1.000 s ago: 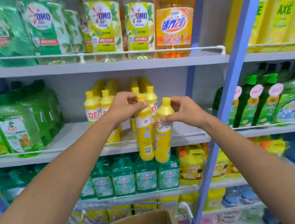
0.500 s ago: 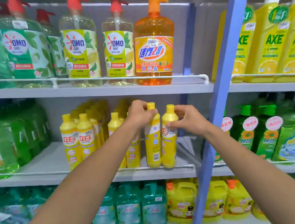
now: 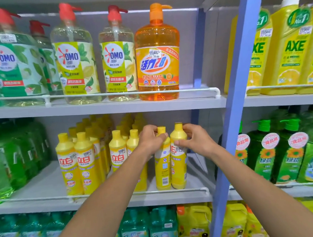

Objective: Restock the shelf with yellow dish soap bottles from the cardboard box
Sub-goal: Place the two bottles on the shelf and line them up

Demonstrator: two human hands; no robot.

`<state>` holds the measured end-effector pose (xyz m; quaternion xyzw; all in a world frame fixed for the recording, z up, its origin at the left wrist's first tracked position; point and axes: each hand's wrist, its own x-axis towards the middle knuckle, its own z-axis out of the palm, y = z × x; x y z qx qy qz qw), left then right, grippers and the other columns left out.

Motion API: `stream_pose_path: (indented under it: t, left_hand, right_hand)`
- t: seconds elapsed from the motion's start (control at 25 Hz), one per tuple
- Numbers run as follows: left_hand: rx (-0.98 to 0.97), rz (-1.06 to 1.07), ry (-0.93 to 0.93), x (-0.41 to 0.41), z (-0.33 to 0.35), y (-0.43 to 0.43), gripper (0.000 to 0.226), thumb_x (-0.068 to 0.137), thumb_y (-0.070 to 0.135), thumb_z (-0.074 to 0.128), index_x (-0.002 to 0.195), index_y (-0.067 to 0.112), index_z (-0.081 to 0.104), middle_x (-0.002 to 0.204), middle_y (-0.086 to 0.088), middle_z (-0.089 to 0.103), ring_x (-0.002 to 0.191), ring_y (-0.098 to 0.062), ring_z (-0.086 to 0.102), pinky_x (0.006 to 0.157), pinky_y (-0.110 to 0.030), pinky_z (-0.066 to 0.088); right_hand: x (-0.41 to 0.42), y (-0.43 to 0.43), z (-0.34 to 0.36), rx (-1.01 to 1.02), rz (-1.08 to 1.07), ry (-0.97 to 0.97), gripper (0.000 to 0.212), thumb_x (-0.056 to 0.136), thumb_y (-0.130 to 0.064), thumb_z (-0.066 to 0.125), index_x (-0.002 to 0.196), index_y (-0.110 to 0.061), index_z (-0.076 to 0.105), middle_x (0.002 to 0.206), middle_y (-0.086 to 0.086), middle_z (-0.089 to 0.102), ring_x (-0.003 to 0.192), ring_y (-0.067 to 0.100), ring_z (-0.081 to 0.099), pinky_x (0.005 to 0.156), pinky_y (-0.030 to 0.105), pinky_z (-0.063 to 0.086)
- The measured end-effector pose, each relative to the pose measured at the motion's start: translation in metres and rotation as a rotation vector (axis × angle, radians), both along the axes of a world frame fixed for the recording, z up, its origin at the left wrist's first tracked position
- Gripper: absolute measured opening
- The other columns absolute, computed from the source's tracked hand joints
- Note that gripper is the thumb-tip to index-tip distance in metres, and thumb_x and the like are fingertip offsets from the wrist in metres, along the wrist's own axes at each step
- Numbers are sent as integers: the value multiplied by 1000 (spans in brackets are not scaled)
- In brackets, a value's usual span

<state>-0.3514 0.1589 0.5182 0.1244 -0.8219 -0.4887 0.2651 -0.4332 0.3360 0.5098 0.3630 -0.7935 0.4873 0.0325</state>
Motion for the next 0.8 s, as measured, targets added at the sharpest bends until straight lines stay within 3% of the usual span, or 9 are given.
stream_pose_path:
  t: [0.12, 0.28, 0.4, 0.52, 0.6, 0.8]
  left_hand:
    - [81, -55, 29, -1, -15, -4, 18, 87, 26, 75, 97, 11, 73, 99, -3, 74, 97, -22, 69, 90, -42, 57]
    - [137, -90, 87, 8, -44, 1, 38, 83, 38, 78, 114, 19, 67, 103, 3, 74, 96, -13, 70, 88, -40, 59]
    - [146, -162, -7, 16, -91, 1, 43, 83, 34, 78, 122, 25, 61, 114, 5, 71, 105, -10, 68, 94, -43, 57]
    - [118, -219, -38, 28, -129, -2, 55, 86, 24, 76, 135, 28, 52, 125, 8, 67, 114, -6, 65, 101, -41, 54]
    - [133, -190, -8, 30, -138, 0, 60, 85, 17, 79, 136, 25, 49, 125, 8, 66, 114, -3, 64, 100, -35, 54]
    - [122, -21, 44, 24, -145, 15, 64, 71, 33, 90, 122, 25, 52, 116, 8, 66, 105, -7, 65, 89, -32, 58]
  right_hand:
    - [-2, 1, -17, -40, 54, -44, 51, 77, -22, 87, 122, -17, 64, 113, -1, 73, 106, 16, 70, 96, 42, 57]
    - [8, 10, -48, -196, 91, -223, 54, 84, -12, 80, 132, -13, 56, 122, 1, 71, 113, 13, 68, 93, 32, 57]
    - [18, 5, -81, -252, 59, -261, 48, 84, -18, 80, 128, -15, 60, 124, 0, 72, 118, 16, 66, 101, 36, 53]
    - [23, 4, -106, -293, 50, -304, 49, 84, -17, 78, 129, -14, 59, 126, -2, 71, 120, 16, 65, 103, 33, 52]
    - [24, 4, -117, -277, 49, -350, 51, 82, -18, 78, 129, -15, 58, 125, -3, 71, 120, 15, 65, 102, 32, 53]
    - [23, 2, -130, -336, -34, -365, 55, 80, -13, 83, 128, -15, 57, 120, -3, 71, 112, 8, 67, 89, 20, 55]
